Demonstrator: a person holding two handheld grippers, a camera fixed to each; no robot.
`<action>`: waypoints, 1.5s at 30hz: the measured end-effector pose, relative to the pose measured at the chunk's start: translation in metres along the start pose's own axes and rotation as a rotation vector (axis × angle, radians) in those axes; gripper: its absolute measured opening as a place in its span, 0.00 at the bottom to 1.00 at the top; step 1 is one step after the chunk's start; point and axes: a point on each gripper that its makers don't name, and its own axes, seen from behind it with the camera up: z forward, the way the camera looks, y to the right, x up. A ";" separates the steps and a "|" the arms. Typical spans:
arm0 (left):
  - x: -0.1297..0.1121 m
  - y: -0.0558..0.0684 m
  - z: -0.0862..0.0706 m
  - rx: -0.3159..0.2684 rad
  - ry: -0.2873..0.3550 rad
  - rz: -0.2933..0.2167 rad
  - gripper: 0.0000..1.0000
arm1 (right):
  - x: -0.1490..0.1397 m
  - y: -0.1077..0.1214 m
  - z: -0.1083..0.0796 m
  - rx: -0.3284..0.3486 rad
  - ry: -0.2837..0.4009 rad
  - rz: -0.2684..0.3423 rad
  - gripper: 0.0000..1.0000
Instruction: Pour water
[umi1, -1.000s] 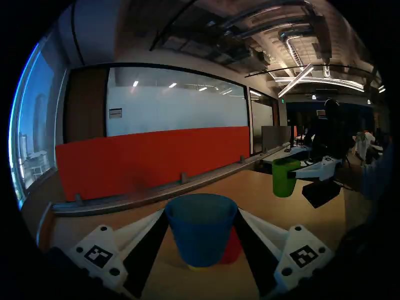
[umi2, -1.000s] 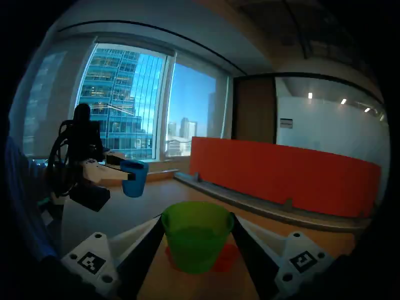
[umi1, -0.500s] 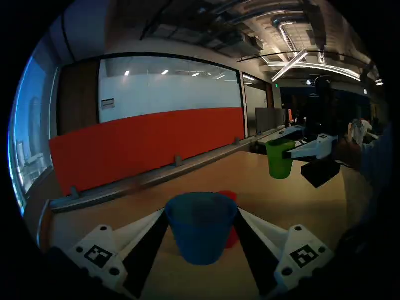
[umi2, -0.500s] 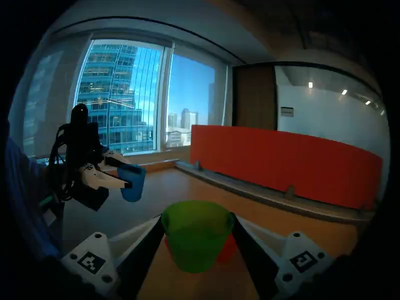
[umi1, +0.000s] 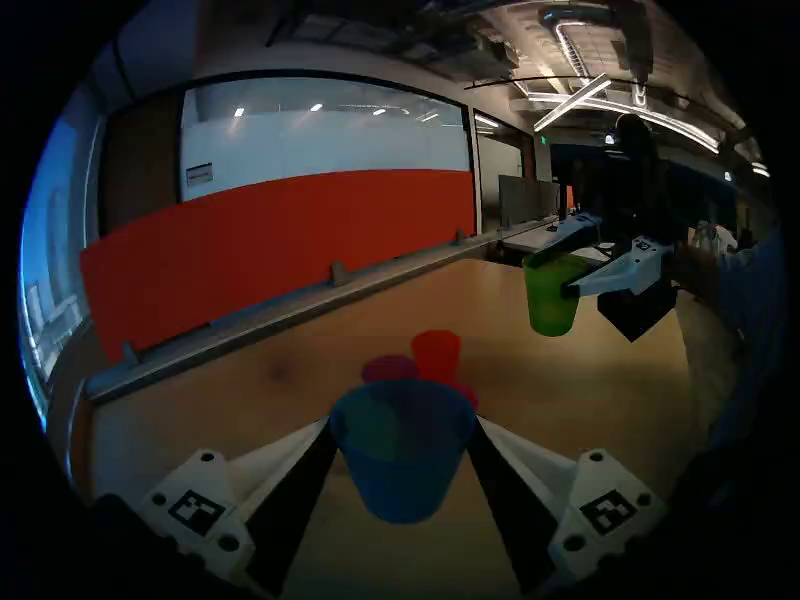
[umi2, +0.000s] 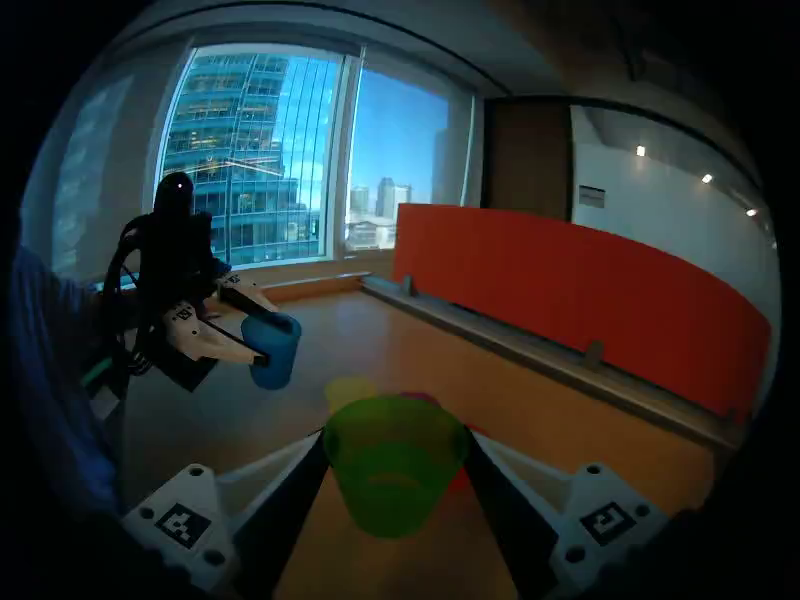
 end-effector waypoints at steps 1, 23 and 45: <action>-0.003 0.000 0.001 -0.003 -0.009 -0.001 0.88 | -0.003 0.001 0.001 0.001 -0.009 -0.002 0.93; -0.069 0.014 0.021 -0.092 -0.213 0.018 0.88 | -0.064 0.002 0.023 0.045 -0.205 -0.046 0.93; -0.103 0.012 0.038 -0.120 -0.272 -0.012 0.88 | -0.090 0.003 0.036 0.051 -0.266 -0.038 0.93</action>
